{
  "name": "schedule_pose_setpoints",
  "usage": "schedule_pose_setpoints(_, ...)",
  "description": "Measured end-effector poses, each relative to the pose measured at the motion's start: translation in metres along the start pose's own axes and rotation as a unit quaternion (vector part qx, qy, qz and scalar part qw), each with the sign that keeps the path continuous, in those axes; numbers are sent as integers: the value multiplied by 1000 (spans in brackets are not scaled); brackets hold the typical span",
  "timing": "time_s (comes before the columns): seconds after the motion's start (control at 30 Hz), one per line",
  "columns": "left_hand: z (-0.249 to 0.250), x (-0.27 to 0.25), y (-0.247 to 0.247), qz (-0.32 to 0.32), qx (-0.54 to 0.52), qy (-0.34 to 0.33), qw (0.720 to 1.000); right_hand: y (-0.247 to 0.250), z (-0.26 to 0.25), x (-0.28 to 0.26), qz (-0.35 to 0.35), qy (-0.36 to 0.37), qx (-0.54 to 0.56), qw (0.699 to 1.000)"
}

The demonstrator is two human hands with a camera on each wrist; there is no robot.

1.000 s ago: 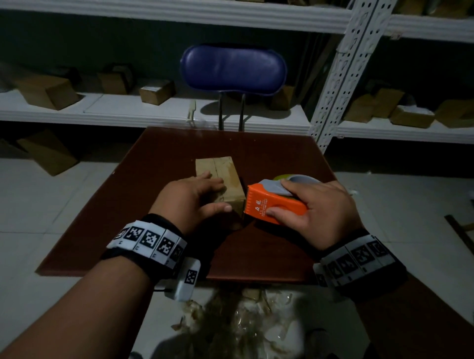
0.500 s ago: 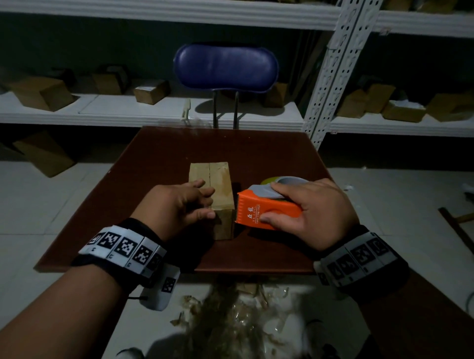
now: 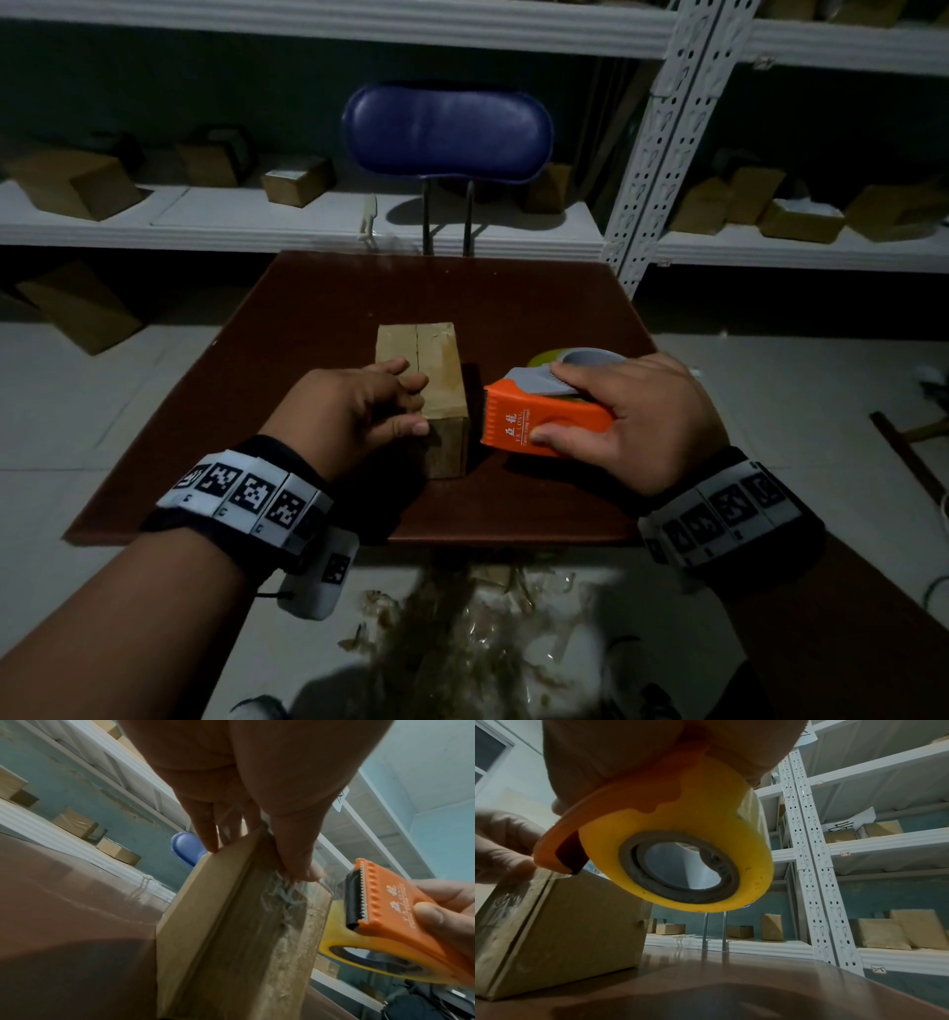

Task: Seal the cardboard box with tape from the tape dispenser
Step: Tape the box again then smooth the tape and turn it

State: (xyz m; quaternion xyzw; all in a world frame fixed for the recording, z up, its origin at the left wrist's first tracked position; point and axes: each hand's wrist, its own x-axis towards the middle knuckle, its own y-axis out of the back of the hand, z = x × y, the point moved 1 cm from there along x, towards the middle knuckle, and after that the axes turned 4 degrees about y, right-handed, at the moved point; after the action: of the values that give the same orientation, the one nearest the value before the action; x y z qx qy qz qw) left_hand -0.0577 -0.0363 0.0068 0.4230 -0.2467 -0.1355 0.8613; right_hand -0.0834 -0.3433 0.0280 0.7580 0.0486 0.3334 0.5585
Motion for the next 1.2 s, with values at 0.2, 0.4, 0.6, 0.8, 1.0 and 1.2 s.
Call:
schedule_pose_setpoints(0.2, -8, 0, -2, -6, -4, 0, 1000, 1, 2, -2, -1, 3, -10, 1000)
schedule_pose_setpoints(0.4, -10, 0, -4, -6, 6, 3, 1000, 1, 8, -4, 3, -5, -11, 1000)
schedule_pose_setpoints(0.6, -3, -1, -2, 10, 6, -3, 1000, 4, 9, -6, -1, -9, -11, 1000)
schedule_pose_setpoints(0.8, -4, -1, -3, 12, -6, 6, 1000, 5, 10, -5, -13, -14, 1, 1000)
schedule_pose_setpoints(1.0, -5, -1, -4, 16, -15, 15, 1000, 6, 7, -6, -20, -35, -7, 999)
schedule_pose_setpoints(1.2, 1, -1, -4, 26, 3, 2, 1000, 4, -2, 4, -76, -95, -49, 991)
